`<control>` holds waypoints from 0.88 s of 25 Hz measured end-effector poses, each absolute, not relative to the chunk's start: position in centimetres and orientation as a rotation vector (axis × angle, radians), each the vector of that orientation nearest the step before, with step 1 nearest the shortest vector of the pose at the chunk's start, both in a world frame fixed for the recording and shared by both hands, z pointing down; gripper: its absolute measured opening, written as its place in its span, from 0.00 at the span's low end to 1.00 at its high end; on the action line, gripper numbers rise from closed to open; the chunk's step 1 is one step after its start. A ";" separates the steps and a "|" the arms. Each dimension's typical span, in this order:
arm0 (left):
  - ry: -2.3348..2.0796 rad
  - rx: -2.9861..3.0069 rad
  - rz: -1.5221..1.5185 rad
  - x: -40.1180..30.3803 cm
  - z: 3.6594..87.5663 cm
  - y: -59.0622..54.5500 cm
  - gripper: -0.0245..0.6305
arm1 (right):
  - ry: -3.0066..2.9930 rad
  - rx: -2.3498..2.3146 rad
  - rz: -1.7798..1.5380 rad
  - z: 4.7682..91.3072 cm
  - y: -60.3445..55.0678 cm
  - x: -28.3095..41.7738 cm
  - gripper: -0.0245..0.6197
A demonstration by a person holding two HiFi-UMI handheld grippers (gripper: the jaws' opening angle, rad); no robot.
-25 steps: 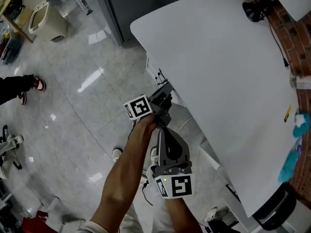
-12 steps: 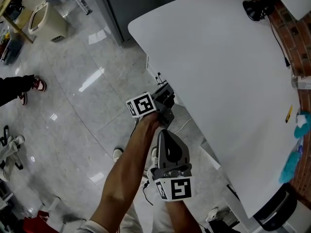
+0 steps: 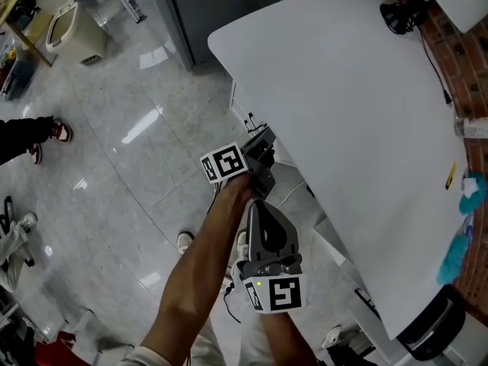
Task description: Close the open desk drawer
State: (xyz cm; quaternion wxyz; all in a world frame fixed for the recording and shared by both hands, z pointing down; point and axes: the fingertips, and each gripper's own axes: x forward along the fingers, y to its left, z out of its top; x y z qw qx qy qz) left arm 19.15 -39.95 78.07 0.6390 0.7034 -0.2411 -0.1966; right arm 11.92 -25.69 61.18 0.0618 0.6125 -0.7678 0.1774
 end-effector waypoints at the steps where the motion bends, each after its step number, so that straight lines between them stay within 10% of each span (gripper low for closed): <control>1: -0.547 1.605 -0.444 19.0 78.1 -39.7 0.07 | -2.321 1.858 0.535 61.0 -25.7 12.0 0.05; 22: -0.632 1.697 -0.540 9.7 71.4 -35.2 0.05 | -2.341 1.912 0.508 57.6 -24.1 10.2 0.05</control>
